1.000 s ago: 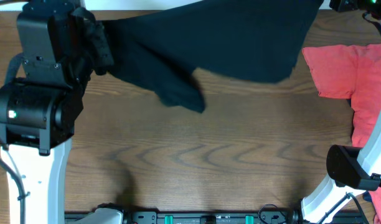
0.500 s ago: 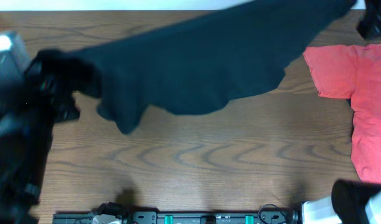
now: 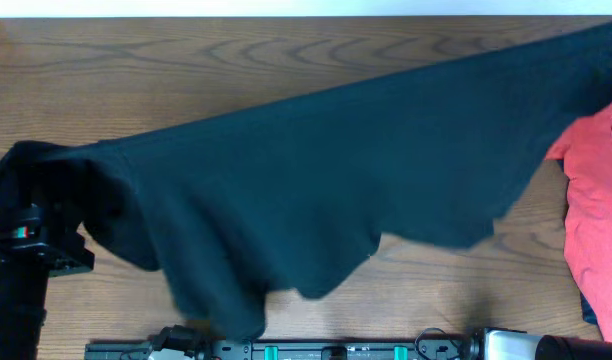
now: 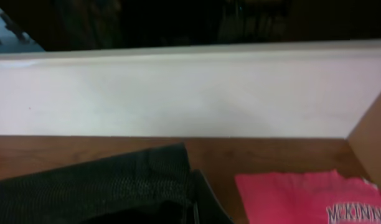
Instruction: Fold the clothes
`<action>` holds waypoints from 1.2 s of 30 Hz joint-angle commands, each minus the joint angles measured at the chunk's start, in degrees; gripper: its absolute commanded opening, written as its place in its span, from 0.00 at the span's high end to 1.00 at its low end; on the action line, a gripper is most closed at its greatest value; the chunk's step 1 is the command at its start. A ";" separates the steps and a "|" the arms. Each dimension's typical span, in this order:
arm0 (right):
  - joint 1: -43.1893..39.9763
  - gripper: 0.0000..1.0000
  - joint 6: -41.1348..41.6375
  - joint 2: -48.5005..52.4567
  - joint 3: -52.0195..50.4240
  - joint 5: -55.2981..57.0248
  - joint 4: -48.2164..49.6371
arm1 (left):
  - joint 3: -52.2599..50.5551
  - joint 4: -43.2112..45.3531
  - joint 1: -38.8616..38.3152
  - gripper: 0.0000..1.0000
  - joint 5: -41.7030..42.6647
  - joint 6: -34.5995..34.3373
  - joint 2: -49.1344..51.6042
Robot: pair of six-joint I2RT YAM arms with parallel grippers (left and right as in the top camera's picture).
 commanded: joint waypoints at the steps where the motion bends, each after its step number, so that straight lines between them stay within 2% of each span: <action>1: -1.57 0.99 3.02 3.54 -0.63 7.37 -1.03 | 0.85 0.33 0.26 0.94 -3.39 0.52 3.93; 10: -1.57 0.99 3.76 17.14 -1.38 7.28 -3.96 | 0.74 -0.87 0.26 0.94 -3.15 0.50 21.88; 22: -1.57 0.99 2.60 38.97 -1.38 6.86 -0.96 | 0.74 0.11 0.26 0.94 -1.62 0.09 47.84; 30: -1.44 0.99 1.09 49.75 -1.38 5.97 4.57 | 0.74 2.75 0.26 0.94 -1.62 0.09 56.28; 36: -0.76 0.99 1.11 50.80 -1.25 5.84 7.52 | 0.74 3.91 0.26 0.94 -1.66 0.09 56.72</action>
